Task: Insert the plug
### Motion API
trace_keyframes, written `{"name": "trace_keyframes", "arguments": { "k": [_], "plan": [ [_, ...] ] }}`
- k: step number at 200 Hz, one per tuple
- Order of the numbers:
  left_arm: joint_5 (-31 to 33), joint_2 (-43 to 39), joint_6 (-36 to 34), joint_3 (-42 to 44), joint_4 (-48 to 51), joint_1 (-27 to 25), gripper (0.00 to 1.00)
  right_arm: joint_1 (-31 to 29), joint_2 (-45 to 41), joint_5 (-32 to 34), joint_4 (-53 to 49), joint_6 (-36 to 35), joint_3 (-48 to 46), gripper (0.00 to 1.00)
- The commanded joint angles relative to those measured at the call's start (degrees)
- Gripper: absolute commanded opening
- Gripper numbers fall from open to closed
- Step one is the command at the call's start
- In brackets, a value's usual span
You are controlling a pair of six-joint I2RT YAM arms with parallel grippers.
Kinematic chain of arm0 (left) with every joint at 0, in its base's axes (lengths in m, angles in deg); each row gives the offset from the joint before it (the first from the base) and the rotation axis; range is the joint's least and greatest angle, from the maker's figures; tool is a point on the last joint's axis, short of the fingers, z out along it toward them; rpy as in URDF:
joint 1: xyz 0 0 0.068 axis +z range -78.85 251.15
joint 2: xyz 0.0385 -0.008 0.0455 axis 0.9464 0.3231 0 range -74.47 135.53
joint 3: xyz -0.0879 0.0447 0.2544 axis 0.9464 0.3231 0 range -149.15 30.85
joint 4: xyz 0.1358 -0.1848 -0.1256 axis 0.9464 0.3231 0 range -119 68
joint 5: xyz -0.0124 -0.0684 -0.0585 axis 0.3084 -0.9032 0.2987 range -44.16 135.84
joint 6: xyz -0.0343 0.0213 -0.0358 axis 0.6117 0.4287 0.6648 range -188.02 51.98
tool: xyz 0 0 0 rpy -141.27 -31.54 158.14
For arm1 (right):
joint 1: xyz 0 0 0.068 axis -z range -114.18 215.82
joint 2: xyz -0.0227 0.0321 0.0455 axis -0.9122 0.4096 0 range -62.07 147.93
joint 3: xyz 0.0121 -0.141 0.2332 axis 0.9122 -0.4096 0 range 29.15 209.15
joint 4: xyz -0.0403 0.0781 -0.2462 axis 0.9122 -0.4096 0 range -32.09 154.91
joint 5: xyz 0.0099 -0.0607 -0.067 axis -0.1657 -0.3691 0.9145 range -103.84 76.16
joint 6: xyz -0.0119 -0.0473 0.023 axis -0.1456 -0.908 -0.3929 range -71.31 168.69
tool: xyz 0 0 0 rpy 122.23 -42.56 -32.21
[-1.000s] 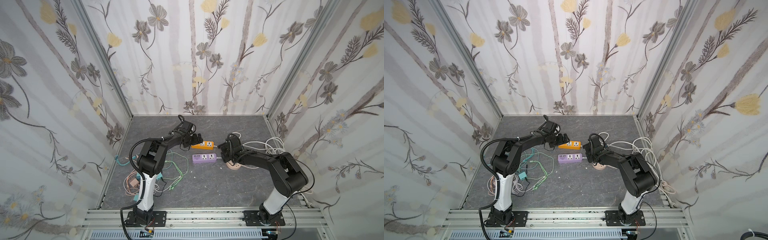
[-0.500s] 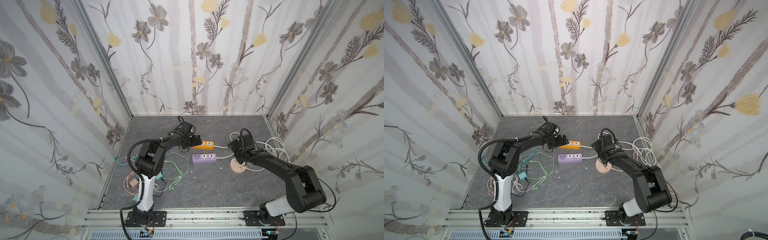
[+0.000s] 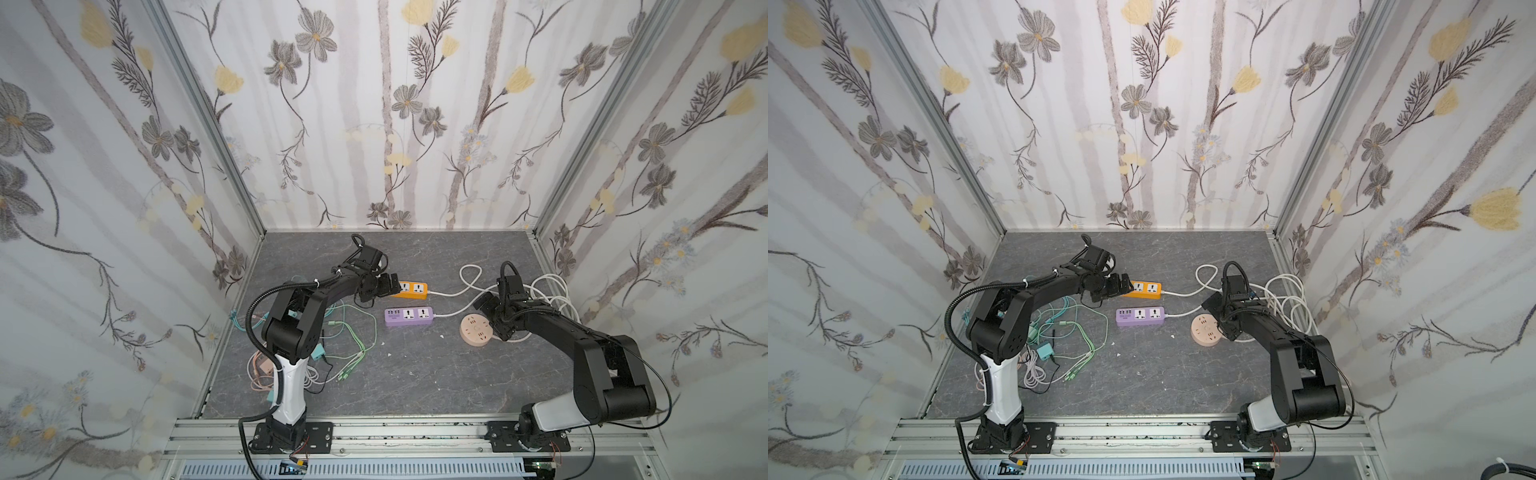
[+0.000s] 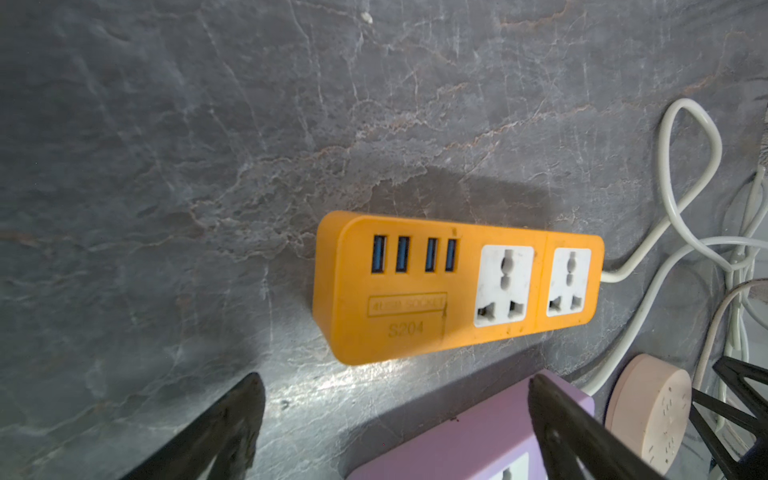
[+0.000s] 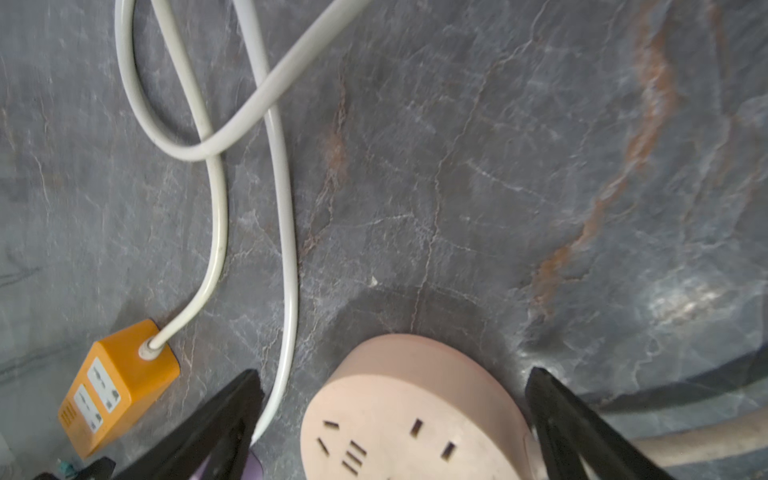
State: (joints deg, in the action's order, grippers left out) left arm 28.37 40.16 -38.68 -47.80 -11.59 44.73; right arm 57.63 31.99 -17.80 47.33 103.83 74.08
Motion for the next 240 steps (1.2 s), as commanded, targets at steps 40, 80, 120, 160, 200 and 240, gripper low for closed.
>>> {"name": "trace_keyframes", "arguments": {
  "k": [40, 80, 120, 160, 200, 240],
  "plan": [
    [0.75, -6.36, 2.33, 4.54, 0.16, -0.06, 1.00, -0.77, 0.33, -10.42, -6.23, -10.33, 0.52, 0.99],
    [1.01, -8.78, 3.33, 7.22, -0.31, -0.09, 1.00, -6.73, 0.47, -13.46, -9.97, -10.50, 1.96, 0.99],
    [2.69, -10.55, 4.04, 9.34, -0.62, -0.13, 1.00, -15.79, 3.29, -18.86, -8.54, -5.39, 2.94, 0.99],
    [4.18, -11.95, 3.99, 10.44, -0.20, -0.13, 1.00, -21.69, 7.11, -21.72, -8.95, -4.20, 7.26, 0.99],
    [6.46, -13.89, 4.12, 11.48, 0.57, -0.13, 1.00, -22.59, 4.38, -16.90, -12.35, -5.43, 11.01, 0.99],
    [4.75, -12.51, 3.85, 10.83, 1.19, -0.97, 1.00, -22.32, -4.68, -2.53, -15.82, -5.22, 10.85, 0.99]
  ]
}}
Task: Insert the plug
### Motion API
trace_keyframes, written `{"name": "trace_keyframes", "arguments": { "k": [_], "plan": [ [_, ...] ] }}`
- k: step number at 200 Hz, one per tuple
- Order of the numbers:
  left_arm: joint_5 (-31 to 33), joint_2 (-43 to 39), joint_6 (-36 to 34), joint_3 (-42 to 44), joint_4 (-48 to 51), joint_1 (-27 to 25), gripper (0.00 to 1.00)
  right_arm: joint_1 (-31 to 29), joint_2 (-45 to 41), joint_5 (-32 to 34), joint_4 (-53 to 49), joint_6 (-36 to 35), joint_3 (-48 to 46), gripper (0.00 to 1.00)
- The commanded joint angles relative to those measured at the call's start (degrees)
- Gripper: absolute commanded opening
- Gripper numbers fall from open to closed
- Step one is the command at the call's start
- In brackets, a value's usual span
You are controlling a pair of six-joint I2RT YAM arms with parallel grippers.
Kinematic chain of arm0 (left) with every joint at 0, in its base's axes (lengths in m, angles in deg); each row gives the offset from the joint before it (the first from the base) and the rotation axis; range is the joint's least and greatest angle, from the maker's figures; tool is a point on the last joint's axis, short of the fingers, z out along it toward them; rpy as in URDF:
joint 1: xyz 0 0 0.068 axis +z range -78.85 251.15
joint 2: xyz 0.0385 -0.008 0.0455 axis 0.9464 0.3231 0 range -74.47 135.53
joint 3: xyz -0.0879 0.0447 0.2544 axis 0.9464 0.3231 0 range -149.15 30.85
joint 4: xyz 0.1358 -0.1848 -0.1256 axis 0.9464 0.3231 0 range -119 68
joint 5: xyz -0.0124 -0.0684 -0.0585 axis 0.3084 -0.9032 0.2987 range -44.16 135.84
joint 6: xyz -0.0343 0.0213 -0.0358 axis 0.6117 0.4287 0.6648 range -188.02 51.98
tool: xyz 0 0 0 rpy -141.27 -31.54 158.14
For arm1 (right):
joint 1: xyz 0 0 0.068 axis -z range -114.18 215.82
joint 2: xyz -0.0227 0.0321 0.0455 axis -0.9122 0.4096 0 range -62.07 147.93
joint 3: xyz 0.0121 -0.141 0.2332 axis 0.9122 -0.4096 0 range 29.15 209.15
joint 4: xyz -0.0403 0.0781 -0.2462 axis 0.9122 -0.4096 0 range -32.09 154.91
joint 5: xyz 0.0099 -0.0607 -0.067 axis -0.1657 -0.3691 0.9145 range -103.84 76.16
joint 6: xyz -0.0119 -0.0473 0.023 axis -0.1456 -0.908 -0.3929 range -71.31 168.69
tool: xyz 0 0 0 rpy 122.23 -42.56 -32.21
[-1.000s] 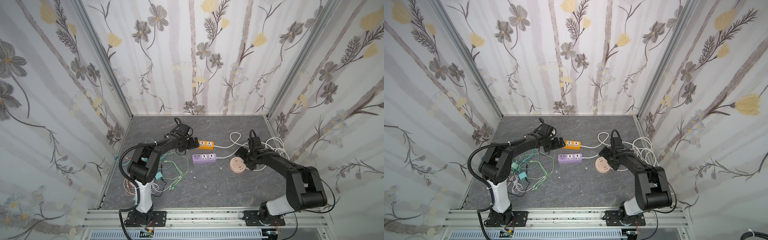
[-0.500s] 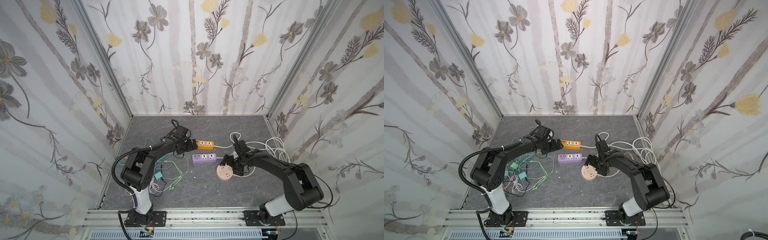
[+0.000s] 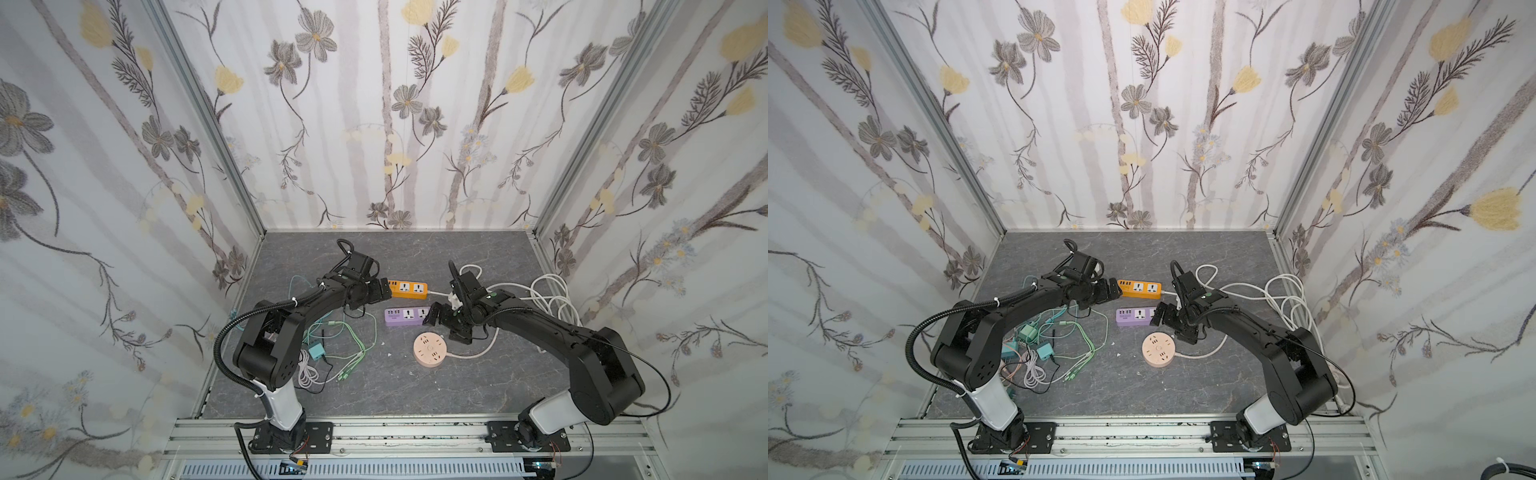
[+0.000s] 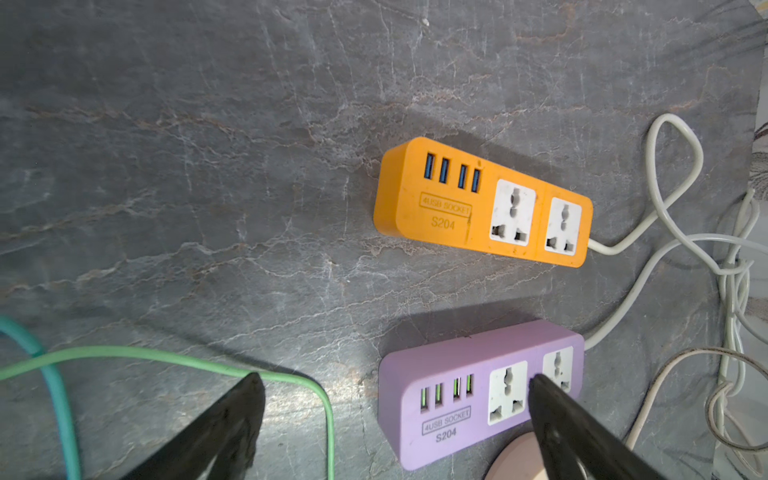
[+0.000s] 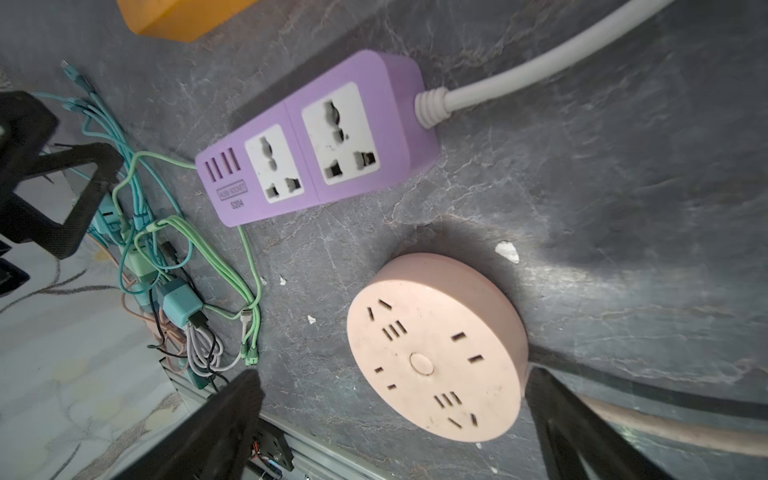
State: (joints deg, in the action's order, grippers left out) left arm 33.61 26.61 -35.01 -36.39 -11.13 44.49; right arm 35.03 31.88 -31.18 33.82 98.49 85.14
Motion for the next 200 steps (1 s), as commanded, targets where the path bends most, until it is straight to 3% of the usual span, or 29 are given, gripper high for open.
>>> {"name": "trace_keyframes", "arguments": {
  "k": [1, 29, 89, 136, 157, 200],
  "plan": [
    [-0.55, 1.13, 0.19, -0.64, 0.79, -0.79, 1.00, 0.28, -4.83, 11.19, -2.26, 0.16, -0.28, 0.99],
    [0.49, 2.49, 0.29, -1.57, 2.94, -3.06, 1.00, 1.88, -11.68, 18.28, -2.00, 0.64, -3.63, 0.99],
    [-4.33, 5.44, -0.78, -3.69, 4.21, -6.03, 1.00, 5.26, -29.78, 27.77, 3.14, -2.77, -11.57, 0.99],
    [-8.78, 9.04, -2.34, -7.11, 4.35, -9.09, 1.00, 8.94, -43.00, 28.32, 7.87, -4.23, -16.97, 0.99],
    [-10.15, 11.00, -2.85, -9.54, 4.76, -10.71, 1.00, 12.27, -48.21, 21.22, 10.16, -7.06, -19.40, 0.99],
    [-8.81, 11.16, -3.70, -11.60, 5.38, -12.50, 1.00, 13.08, -51.56, 18.38, 13.79, -9.17, -21.40, 0.99]
  ]
}}
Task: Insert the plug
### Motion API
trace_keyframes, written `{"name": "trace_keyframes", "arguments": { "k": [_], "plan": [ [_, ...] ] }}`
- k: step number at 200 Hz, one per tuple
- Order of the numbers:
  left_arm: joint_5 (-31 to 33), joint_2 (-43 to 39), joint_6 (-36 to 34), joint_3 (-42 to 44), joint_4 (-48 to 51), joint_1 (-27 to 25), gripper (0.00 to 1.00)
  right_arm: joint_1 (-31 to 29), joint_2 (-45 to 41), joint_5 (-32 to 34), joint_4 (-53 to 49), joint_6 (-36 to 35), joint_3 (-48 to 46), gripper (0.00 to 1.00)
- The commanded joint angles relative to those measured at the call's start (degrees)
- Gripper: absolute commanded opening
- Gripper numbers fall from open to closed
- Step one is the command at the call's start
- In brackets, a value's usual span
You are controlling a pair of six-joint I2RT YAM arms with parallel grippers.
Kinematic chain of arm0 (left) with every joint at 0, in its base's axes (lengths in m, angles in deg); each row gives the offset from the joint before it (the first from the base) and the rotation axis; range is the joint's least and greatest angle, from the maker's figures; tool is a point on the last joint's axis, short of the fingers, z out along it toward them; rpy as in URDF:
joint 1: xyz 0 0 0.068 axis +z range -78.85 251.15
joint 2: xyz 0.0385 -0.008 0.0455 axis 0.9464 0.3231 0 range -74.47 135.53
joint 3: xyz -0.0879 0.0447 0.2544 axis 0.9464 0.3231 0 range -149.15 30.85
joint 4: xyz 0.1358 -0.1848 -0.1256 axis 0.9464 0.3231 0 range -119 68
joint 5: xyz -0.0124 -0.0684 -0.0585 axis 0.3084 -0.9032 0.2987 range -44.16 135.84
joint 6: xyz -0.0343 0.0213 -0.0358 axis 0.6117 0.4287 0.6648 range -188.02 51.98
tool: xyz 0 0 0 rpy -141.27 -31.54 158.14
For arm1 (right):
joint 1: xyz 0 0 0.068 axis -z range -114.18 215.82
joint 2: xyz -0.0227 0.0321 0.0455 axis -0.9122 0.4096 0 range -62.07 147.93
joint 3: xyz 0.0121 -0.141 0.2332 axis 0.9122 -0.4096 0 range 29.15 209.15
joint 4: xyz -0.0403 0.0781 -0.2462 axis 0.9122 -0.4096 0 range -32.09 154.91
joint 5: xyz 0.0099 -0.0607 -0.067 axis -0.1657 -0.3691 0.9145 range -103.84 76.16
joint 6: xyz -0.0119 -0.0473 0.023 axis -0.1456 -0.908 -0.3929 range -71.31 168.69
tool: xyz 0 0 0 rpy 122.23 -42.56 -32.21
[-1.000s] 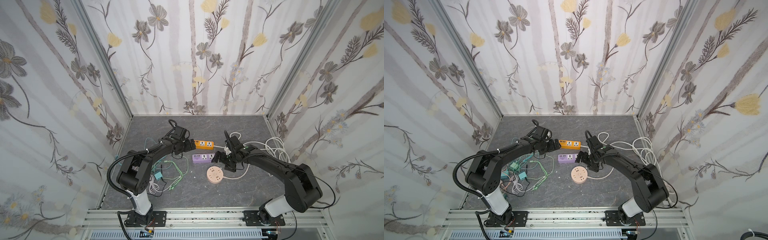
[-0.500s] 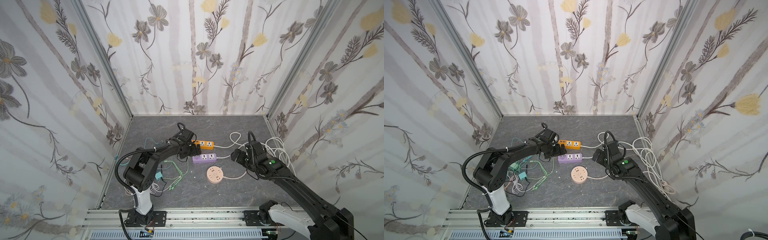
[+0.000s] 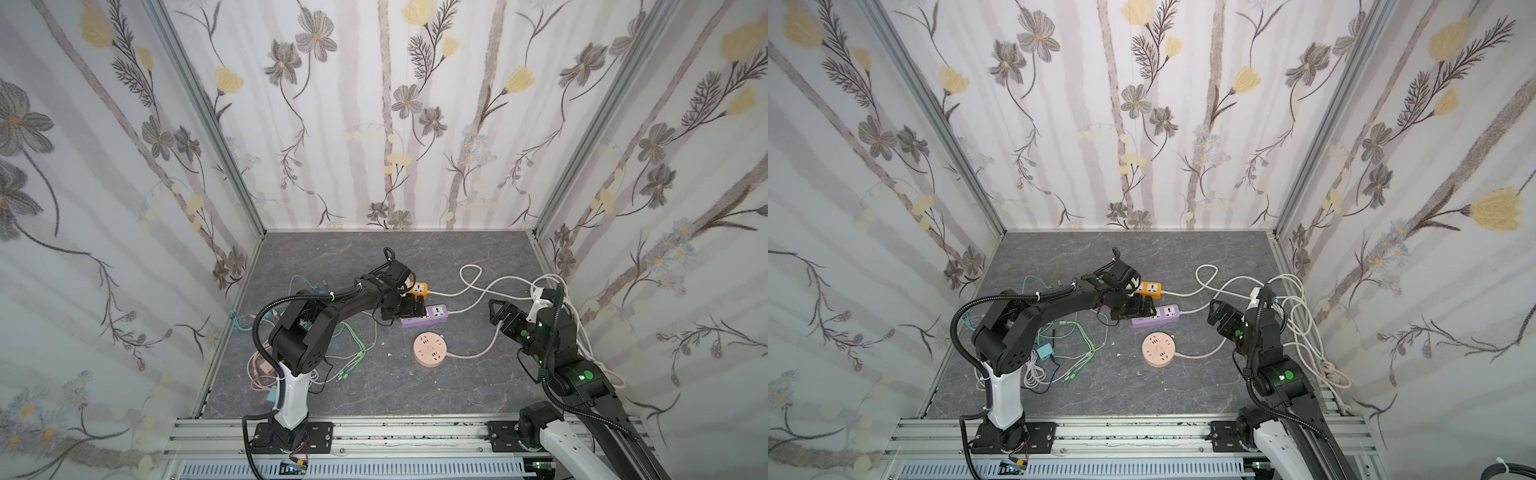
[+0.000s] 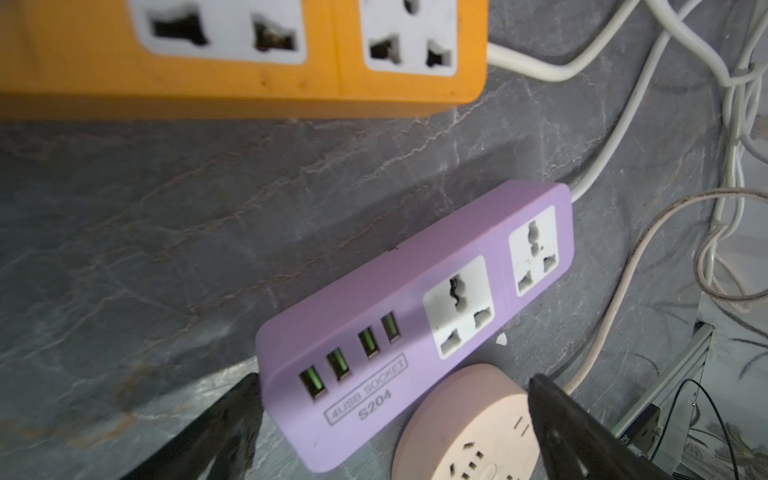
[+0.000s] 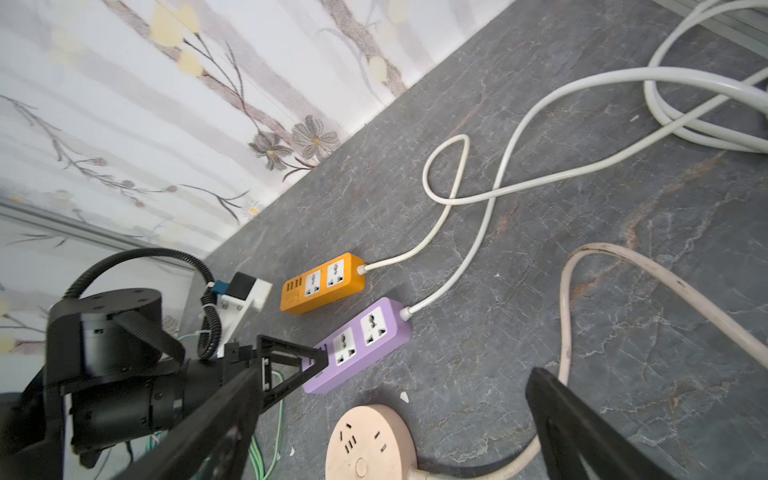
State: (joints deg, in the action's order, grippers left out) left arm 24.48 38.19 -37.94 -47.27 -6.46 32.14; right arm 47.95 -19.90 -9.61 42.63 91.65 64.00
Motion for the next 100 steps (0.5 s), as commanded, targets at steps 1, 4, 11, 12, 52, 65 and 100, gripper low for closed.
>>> {"name": "trace_keyframes", "arguments": {
  "k": [1, 4, 11, 12, 52, 65, 100],
  "plan": [
    [0.47, -0.47, -0.80, -0.71, 0.77, -0.13, 1.00, 0.13, 0.37, -3.49, 5.15, -2.46, -0.23, 0.99],
    [1.12, -0.77, -0.82, -0.67, 0.87, -0.13, 1.00, 0.12, 0.54, -3.68, 5.36, -2.57, -0.27, 0.99],
    [2.69, -1.75, -1.00, -0.34, 1.16, -0.15, 1.00, 0.12, 1.24, -5.20, 6.53, -2.87, -0.29, 0.99],
    [2.93, -1.88, -1.00, -0.31, 1.21, -0.13, 1.00, 0.16, 1.38, -5.46, 6.76, -2.87, -0.30, 0.99],
    [15.04, -9.14, 0.05, 4.30, 2.02, -0.04, 1.00, -3.91, 8.78, -8.89, 15.82, -4.44, 0.21, 0.99],
    [19.39, -12.01, 1.08, 6.76, 1.56, -0.10, 1.00, -6.50, 11.55, -5.81, 18.94, -3.86, 0.42, 0.99],
    [27.36, -19.27, 4.04, 12.35, 2.82, 0.33, 1.00, -11.24, 21.26, -7.01, 24.03, -6.54, 4.33, 0.99]
  ]
}}
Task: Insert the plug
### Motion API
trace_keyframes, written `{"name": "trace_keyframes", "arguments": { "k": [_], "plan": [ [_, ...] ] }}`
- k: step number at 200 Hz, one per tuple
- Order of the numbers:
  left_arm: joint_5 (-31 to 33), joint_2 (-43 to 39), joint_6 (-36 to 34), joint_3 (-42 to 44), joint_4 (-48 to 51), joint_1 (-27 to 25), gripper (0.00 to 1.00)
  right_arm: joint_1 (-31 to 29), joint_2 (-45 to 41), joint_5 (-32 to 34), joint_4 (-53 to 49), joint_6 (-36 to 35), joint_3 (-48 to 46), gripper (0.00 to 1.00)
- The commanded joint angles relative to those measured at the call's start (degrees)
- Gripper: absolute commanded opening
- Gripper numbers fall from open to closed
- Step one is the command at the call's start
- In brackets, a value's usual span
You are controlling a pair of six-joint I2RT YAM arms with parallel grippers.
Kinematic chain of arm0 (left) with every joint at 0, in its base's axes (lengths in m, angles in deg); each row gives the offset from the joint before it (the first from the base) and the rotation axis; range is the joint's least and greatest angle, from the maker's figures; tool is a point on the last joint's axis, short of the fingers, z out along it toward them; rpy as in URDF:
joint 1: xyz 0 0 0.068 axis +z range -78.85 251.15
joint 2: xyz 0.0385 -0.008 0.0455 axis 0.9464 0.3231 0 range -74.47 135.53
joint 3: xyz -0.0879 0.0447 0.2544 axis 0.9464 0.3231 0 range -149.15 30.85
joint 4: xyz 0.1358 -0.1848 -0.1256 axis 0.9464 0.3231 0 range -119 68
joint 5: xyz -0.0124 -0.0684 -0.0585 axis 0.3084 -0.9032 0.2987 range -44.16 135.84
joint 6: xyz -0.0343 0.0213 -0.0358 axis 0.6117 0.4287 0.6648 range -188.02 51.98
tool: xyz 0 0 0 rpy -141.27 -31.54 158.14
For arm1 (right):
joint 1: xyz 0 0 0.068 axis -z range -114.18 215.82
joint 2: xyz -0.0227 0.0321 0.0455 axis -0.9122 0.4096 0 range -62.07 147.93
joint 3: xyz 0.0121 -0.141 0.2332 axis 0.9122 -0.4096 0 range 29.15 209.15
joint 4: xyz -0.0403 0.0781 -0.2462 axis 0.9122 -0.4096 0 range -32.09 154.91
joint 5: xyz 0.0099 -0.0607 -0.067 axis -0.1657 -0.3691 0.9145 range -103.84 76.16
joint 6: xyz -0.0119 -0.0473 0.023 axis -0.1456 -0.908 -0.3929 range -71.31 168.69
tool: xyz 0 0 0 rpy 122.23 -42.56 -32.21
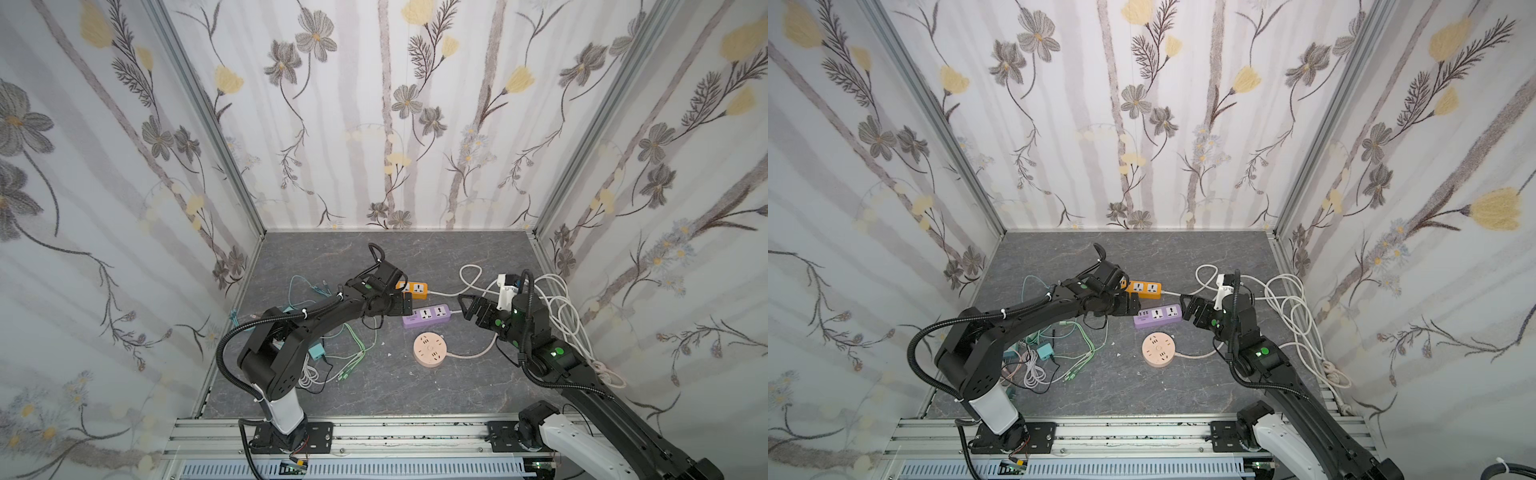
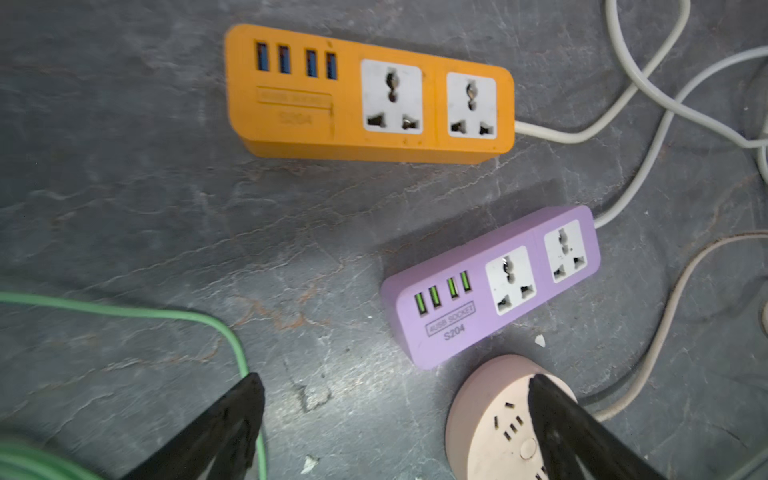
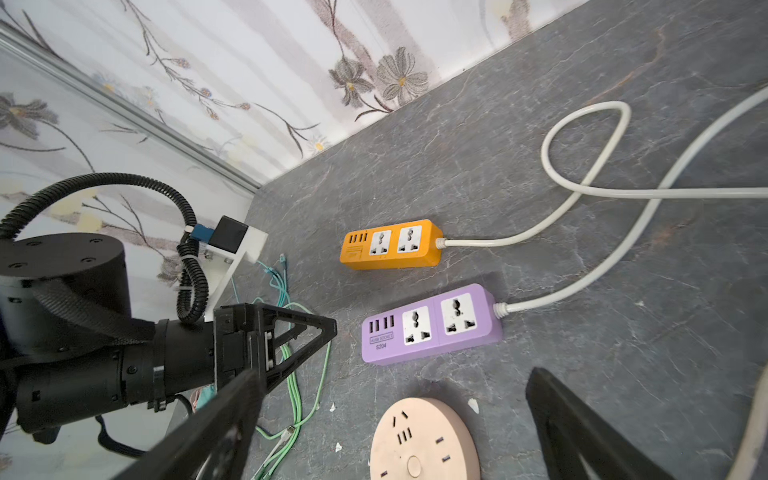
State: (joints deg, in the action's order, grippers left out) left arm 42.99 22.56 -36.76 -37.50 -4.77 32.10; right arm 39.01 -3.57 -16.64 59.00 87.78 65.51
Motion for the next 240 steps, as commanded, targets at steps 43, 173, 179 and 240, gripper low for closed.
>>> {"name": "trace_keyframes", "arguments": {
  "k": [43, 173, 179, 240],
  "plan": [
    [13.19, -10.48, 5.08, 6.79, 10.62, 1.08, 1.00, -6.98, 18.36, -5.43, 10.57, -5.27, 10.78, 0.99],
    [10.97, -24.61, 15.43, 20.72, 23.44, 15.30, 0.97, -8.88, 24.50, 1.91, 14.44, -4.64, 11.74, 0.99],
    [10.62, -24.64, 15.20, 21.29, 23.03, 16.48, 0.95, -8.88, 24.34, 2.18, 14.32, -4.59, 11.57, 0.99],
    [5.84, -22.79, 13.12, 25.10, 18.92, 23.22, 0.77, -8.88, 23.06, 3.96, 11.41, -2.91, 10.65, 0.99]
  ]
}}
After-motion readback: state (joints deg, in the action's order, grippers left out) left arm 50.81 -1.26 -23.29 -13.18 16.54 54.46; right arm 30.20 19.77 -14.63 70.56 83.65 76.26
